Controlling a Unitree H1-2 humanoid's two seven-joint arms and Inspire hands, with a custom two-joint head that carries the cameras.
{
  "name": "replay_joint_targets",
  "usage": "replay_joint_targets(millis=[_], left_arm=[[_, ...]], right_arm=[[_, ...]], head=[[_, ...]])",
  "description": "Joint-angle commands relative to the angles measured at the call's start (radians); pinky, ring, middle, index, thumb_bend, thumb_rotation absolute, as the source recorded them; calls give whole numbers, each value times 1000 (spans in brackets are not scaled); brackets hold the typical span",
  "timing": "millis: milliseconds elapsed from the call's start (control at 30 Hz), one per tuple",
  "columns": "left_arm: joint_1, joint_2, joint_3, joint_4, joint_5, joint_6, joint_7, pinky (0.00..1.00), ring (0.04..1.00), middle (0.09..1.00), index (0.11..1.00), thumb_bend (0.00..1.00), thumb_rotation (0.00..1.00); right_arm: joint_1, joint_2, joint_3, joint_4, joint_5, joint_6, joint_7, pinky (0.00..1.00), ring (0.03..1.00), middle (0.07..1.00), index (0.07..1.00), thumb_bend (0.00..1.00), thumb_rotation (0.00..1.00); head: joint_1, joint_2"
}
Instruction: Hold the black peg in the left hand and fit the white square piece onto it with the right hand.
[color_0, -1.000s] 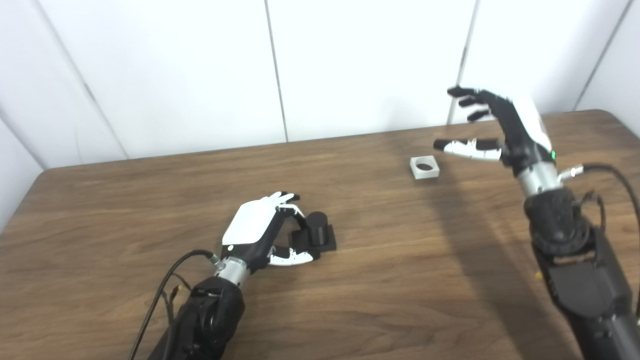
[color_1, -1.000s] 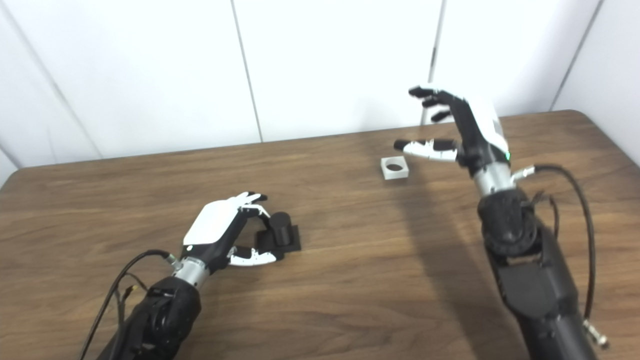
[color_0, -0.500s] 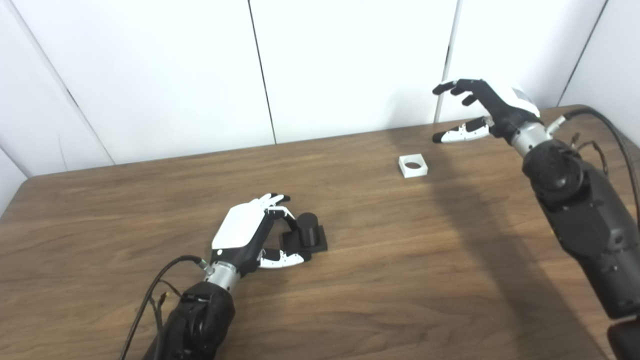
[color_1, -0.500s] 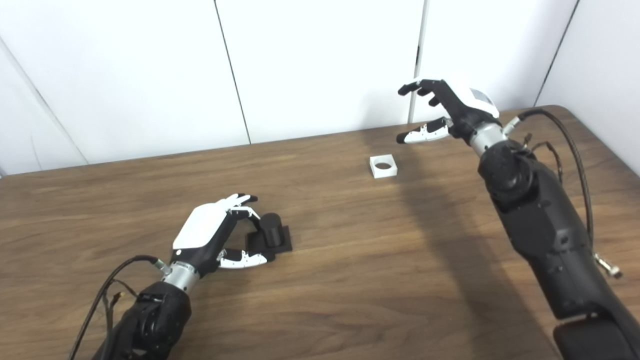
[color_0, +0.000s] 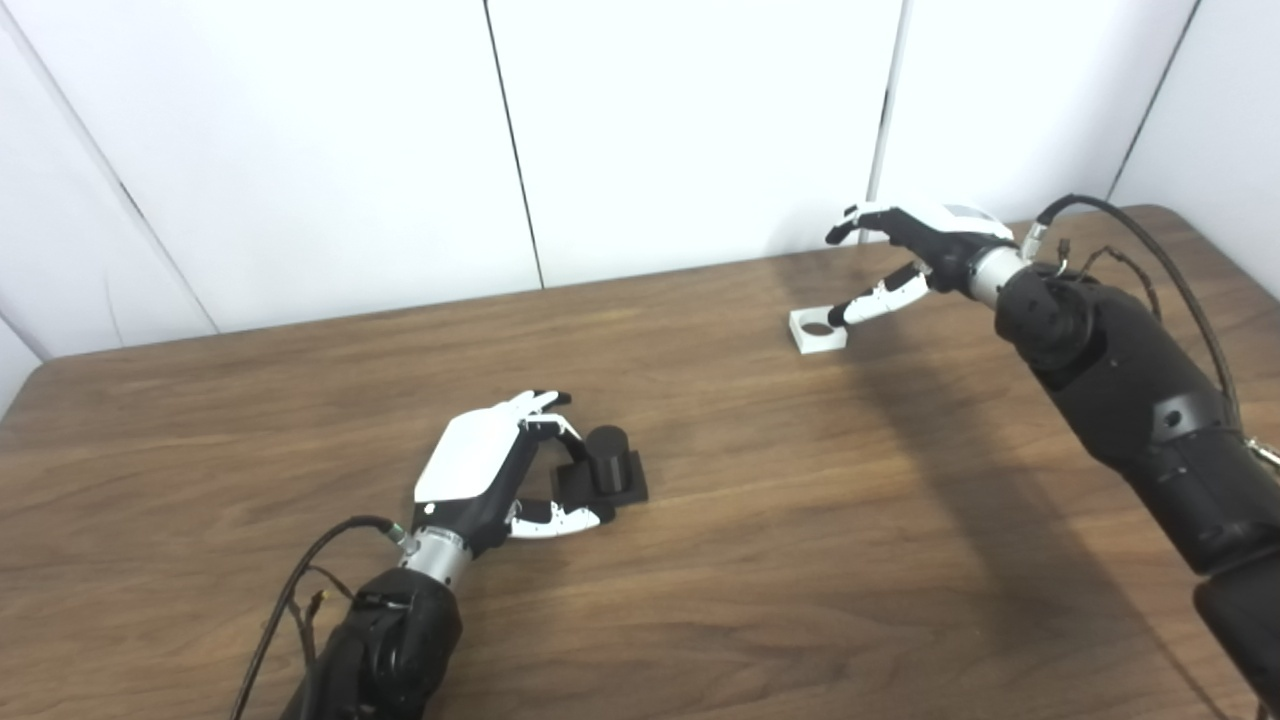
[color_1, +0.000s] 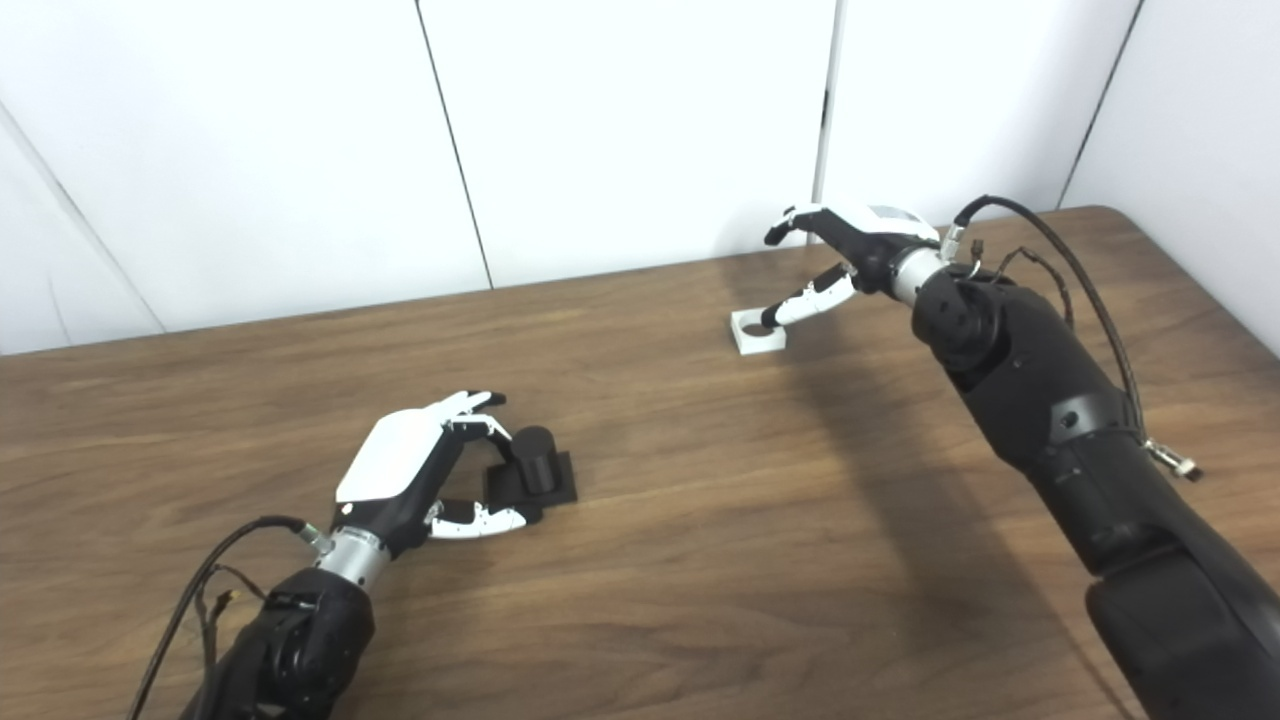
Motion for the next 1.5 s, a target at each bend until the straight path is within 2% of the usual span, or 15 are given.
replay_joint_targets(millis=[0,233,400,600,1067,1467], left_arm=[[5,26,0,20,38,32,-18,913,934,896,544,813,294],[5,24,2,21,39,41,-23,921,939,900,556,807,305],[6,25,4,25,39,38,-15,917,937,898,548,808,307],[11,27,7,16,40,40,-16,916,934,896,547,803,304],[18,28,5,17,45,42,-19,915,934,900,546,808,319],[20,27,8,3,57,56,-23,906,932,897,552,803,318]], right_arm=[[-74,-14,-1,0,-6,-30,-24,892,952,932,800,751,429],[-90,-18,51,21,-32,1,55,983,997,974,854,740,522],[-88,-19,66,31,-30,-2,74,965,999,974,853,795,535],[-80,-12,66,43,-25,7,74,975,996,972,853,797,518],[-95,11,82,142,-28,-45,24,1000,982,954,842,773,476],[-109,42,87,212,-19,-108,-51,964,955,927,802,760,421]], head=[[-1,1],[3,0],[8,2],[13,5],[30,7],[50,12]])
